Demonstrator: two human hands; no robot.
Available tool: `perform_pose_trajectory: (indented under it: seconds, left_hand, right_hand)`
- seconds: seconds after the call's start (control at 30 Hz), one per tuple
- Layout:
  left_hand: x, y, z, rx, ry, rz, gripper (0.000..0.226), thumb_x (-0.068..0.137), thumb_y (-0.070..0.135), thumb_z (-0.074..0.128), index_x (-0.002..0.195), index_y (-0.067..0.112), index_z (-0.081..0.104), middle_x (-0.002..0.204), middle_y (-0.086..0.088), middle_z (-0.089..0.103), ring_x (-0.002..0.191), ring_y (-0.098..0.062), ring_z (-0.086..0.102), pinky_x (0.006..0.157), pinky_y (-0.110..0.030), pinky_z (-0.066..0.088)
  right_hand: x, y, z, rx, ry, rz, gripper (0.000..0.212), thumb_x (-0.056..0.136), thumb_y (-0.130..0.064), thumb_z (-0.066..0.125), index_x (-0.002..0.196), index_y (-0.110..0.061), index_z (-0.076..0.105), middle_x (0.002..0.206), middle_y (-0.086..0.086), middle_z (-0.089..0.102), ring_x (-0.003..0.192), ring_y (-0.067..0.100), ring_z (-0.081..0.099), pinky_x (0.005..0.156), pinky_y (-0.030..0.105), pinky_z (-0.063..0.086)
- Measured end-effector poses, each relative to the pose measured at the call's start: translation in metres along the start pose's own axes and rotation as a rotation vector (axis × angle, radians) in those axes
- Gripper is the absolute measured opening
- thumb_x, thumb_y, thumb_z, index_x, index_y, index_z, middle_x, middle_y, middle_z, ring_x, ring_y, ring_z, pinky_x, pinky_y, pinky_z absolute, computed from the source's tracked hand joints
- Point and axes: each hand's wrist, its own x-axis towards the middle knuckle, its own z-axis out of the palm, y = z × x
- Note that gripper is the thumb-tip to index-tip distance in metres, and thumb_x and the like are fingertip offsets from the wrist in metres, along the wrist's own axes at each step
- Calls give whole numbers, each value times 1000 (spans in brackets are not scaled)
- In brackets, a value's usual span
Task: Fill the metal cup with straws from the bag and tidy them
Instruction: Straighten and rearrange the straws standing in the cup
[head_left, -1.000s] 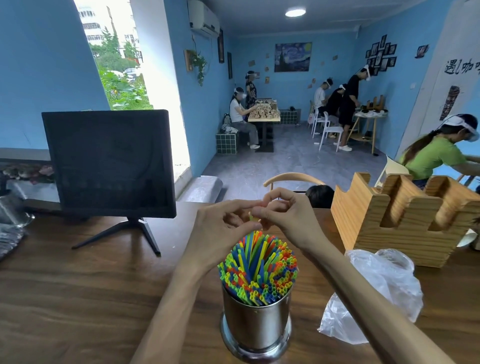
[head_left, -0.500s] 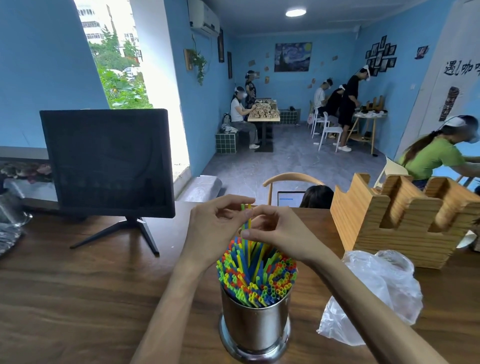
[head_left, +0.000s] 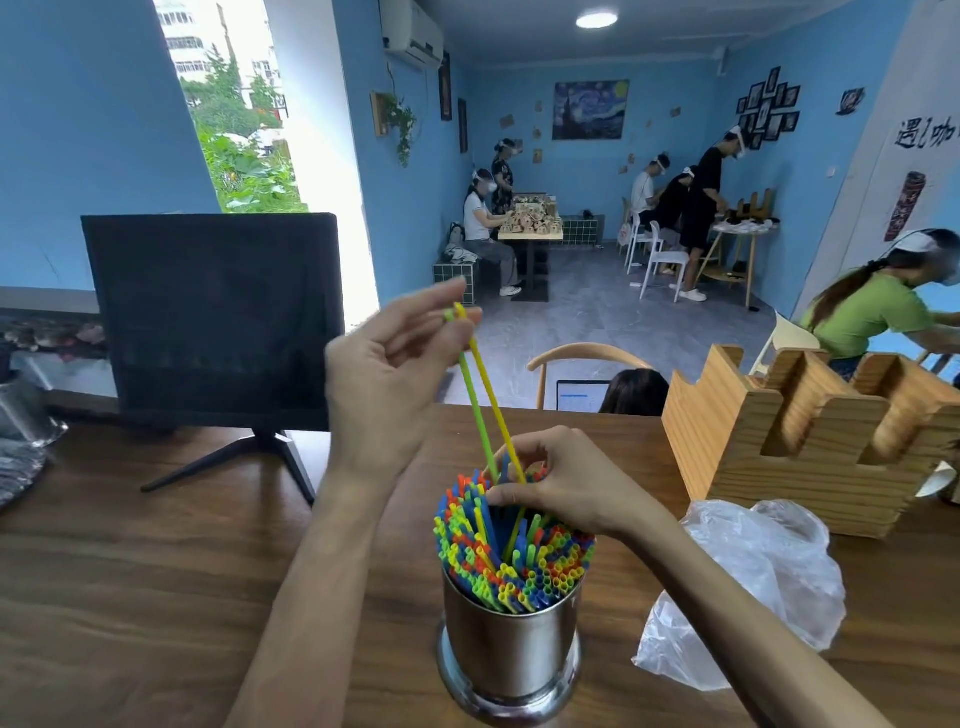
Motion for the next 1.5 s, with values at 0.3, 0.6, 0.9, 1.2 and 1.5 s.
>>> perform_pose_trajectory:
  seconds: [0.3, 0.6, 0.9, 1.2, 1.5]
  left_hand:
    - [-1, 9, -9, -267, 331, -55, 12, 92, 12, 75, 100, 21, 73, 98, -3, 80, 92, -16, 77, 73, -21, 58]
    - [-45, -26, -18, -199, 104, -383, 13, 67, 25, 84, 78, 25, 77, 88, -10, 80, 85, -21, 78, 72, -23, 60]
    - [-66, -47, -33, 123, -104, -358, 19, 91, 14, 76, 103, 28, 77, 106, 5, 78, 104, -10, 72, 90, -20, 55]
    - [-86, -59, -25, 108, -132, -436, 64, 78, 54, 76, 134, 57, 46, 120, 17, 70, 112, -5, 67, 87, -17, 53]
    - [-102, -71, -13, 23, -147, -454, 61, 87, 46, 68, 142, 52, 42, 123, 11, 70, 120, -10, 65, 102, -33, 51]
  right_hand:
    - [-1, -11, -7, 334, 125, -62, 25, 86, -45, 76, 108, -33, 78, 103, -10, 77, 96, -4, 68, 82, 8, 47]
    - [10, -37, -31, 1023, 404, -60, 30, 88, -34, 63, 104, -10, 72, 87, 0, 77, 74, 13, 73, 63, 20, 56]
    - [-5, -39, -46, 462, 447, -155, 57, 99, -13, 65, 147, -31, 38, 93, 0, 79, 75, 28, 77, 65, 33, 63]
    - [-14, -12, 4, -186, 308, -153, 58, 94, -26, 73, 142, -43, 47, 96, -12, 73, 80, 2, 68, 79, 38, 58]
    - [-25, 3, 3, -53, 39, -154, 20, 99, -29, 67, 115, -28, 79, 125, -16, 69, 125, -2, 53, 109, 29, 41]
